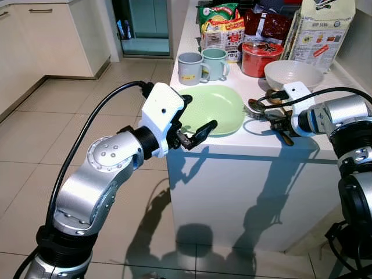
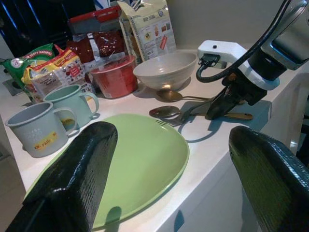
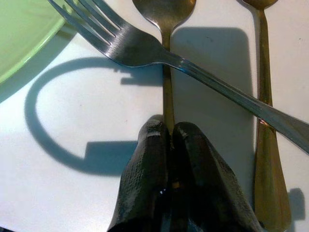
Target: Setting the table
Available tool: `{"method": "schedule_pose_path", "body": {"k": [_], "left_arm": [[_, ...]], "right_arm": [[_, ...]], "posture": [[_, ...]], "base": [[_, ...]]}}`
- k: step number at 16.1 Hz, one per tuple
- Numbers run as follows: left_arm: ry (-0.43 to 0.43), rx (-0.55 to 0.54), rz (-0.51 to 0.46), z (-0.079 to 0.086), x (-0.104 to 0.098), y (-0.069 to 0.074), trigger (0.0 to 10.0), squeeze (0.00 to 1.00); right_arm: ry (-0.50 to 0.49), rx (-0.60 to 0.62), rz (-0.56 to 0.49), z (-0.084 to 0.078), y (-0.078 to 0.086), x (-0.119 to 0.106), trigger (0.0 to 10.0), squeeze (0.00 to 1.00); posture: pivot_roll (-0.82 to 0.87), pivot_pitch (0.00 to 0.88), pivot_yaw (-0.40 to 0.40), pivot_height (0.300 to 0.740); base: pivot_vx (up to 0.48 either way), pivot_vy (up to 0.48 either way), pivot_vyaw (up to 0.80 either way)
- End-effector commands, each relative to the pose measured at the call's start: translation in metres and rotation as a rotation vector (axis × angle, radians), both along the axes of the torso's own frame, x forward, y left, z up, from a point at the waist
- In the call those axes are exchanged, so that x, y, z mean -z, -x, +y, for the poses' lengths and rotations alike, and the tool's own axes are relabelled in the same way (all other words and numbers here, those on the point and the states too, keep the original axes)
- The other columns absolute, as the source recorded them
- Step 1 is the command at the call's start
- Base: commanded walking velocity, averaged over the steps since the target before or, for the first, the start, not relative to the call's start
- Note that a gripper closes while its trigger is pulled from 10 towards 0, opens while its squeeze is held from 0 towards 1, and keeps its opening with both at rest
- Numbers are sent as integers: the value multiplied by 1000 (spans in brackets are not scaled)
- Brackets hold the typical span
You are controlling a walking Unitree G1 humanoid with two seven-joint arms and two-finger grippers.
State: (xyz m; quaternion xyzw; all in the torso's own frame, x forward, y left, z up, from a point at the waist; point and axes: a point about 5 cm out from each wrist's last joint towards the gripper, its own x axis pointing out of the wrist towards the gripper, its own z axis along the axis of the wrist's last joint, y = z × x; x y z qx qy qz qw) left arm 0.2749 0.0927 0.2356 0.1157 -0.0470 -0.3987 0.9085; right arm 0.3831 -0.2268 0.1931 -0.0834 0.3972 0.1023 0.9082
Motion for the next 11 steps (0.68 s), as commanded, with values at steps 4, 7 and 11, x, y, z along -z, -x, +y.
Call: {"method": "schedule_pose_path", "body": {"k": [4, 7, 11], "left_arm": [[-9, 5, 10, -2, 0, -2, 10000, 0], [-8, 2, 6, -1, -1, -3, 10000, 0], [-7, 4, 4, -2, -2, -3, 10000, 0]], "right_arm": [[7, 50, 52, -9, 6, 13, 0, 0], [-38, 81, -11, -11, 1, 0, 0, 0], [-162, 109, -106, -16, -3, -32, 0, 0]], "posture": [[63, 12, 30, 740], [66, 13, 30, 740], [66, 13, 30, 740]], "base": [[0, 0, 0], [0, 0, 0], [0, 0, 0]]}}
